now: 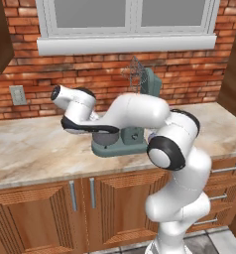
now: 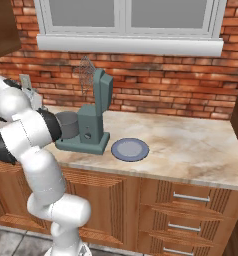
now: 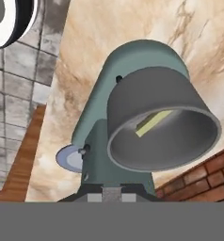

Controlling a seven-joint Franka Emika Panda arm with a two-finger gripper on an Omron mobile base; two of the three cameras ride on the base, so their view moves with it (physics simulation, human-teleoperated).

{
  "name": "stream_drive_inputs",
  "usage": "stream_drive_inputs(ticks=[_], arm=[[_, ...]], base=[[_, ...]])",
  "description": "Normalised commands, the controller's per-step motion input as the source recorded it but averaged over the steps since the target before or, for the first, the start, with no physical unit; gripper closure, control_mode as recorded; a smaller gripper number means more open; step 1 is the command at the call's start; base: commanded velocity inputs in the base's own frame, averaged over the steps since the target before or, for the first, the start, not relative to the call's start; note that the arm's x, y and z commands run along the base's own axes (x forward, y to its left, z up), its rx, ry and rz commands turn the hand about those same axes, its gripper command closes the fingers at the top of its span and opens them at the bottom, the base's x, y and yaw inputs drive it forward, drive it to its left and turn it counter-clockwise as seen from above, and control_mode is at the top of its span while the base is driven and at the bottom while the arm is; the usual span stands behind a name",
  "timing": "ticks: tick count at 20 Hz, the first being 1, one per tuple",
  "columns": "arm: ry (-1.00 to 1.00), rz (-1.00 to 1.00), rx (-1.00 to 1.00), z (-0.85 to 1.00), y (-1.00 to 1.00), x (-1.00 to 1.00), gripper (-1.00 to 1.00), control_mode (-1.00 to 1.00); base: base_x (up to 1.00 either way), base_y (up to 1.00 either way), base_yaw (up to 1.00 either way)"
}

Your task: Add butter and sugar cubes to the stand mixer bowl and then turn on the stand mixer to begin making frosting.

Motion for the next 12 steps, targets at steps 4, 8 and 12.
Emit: stream_drive_inputs(ticks=[4,8,12], arm=[[0.0,-0.19,0.0,-0.21,-0.41,0.23,1.0,-1.0],[0.0,-0.14,0.0,-0.14,-0.45,0.21,1.0,-1.0],[0.0,-0.11,0.0,-0.15,-0.39,0.18,1.0,-1.0]], base=[[0.0,0.0,0.0],[0.0,0.0,0.0],[0.0,0.0,0.0]])
